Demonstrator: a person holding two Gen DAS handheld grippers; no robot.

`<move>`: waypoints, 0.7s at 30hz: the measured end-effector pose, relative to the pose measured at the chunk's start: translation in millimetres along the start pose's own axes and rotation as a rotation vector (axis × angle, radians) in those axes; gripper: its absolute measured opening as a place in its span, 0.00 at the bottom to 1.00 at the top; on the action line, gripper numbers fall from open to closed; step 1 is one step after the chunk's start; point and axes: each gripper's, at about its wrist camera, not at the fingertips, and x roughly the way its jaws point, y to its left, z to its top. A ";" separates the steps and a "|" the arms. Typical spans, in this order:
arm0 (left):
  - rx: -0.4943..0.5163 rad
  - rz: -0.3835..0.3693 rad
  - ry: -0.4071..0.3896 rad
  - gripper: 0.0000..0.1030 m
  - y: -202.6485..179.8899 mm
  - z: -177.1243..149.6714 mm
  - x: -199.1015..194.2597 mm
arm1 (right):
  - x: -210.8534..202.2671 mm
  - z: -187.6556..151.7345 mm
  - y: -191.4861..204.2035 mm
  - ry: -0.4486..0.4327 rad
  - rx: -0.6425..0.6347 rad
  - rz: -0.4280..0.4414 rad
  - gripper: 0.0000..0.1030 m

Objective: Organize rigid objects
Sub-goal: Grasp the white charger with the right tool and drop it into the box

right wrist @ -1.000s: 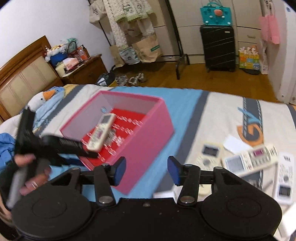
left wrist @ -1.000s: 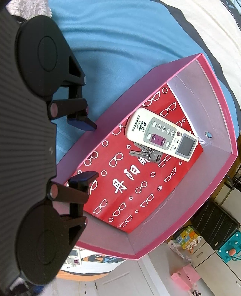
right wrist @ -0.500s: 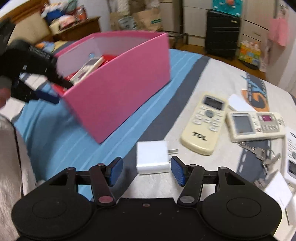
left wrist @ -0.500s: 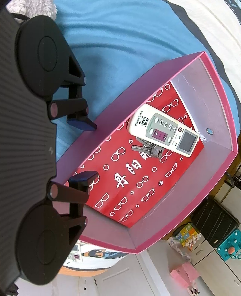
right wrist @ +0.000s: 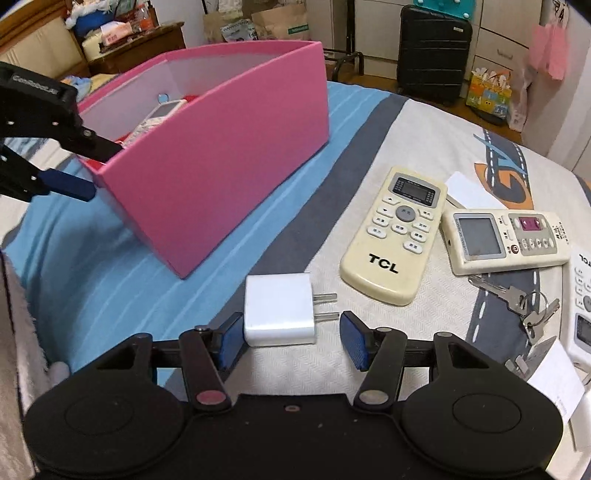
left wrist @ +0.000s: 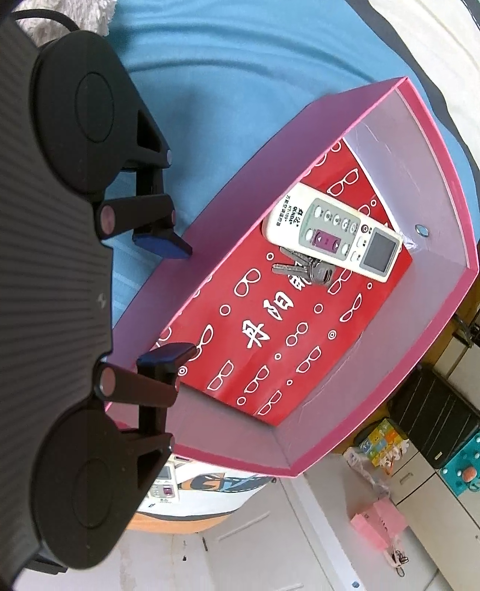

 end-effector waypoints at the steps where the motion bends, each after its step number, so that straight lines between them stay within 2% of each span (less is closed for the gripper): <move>1: 0.016 0.006 -0.003 0.47 -1.1 -1.2 -0.6 | 1.6 0.0 1.4 0.004 -0.001 0.009 0.60; 4: 0.034 0.022 -0.006 0.47 -3.5 -2.7 -0.7 | 17.2 0.8 7.8 0.000 0.002 -0.029 0.60; 6: 0.021 0.014 0.006 0.47 0.5 -0.8 -1.6 | 20.0 1.7 14.9 -0.040 -0.029 -0.065 0.51; 7: 0.016 0.007 0.012 0.47 1.7 -0.5 -1.9 | 19.5 2.1 14.8 -0.049 -0.025 -0.070 0.51; 15: 0.017 -0.001 0.020 0.49 3.8 0.5 -2.1 | 3.3 -5.5 11.8 -0.054 0.030 -0.093 0.51; 21: -0.016 -0.023 0.026 0.45 10.4 3.4 -2.6 | -22.3 -0.1 13.1 -0.136 0.050 -0.061 0.51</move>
